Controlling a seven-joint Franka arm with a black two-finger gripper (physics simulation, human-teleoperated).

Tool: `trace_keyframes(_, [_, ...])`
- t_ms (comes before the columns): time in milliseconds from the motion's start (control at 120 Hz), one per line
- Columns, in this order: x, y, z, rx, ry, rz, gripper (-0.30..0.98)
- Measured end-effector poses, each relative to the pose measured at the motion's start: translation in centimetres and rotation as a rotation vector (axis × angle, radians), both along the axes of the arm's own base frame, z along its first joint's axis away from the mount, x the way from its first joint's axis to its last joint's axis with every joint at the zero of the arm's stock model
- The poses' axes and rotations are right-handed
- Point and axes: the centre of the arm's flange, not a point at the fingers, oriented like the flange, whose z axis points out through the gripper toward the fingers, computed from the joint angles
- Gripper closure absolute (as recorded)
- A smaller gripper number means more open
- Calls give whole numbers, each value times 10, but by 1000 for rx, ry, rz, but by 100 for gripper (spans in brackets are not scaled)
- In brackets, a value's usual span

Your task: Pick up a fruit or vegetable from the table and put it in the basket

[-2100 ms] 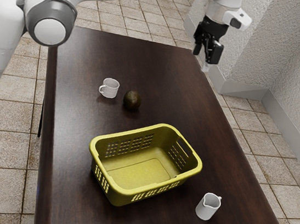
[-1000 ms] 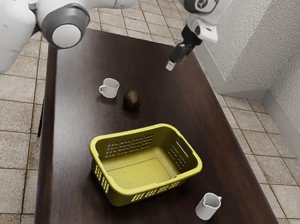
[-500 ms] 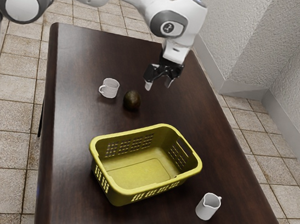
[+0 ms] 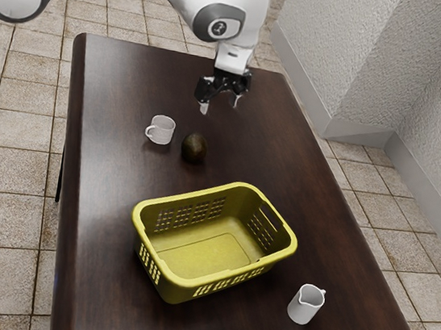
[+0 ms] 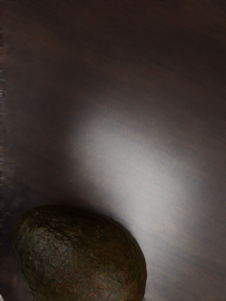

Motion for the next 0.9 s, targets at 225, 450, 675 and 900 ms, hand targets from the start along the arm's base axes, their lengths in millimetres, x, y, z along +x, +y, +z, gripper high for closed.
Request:
trace_keyframes(225, [3, -35, 0, 14, -20, -92, 0])
trace_keyframes(450, [-5, -41, 0, 3, 26, -117, 0])
trace_keyframes(675, [-17, -43, -20, -16, 91, -129, 0])
trace_keyframes(900, [-18, -44, -41, -23, 125, -138, 0])
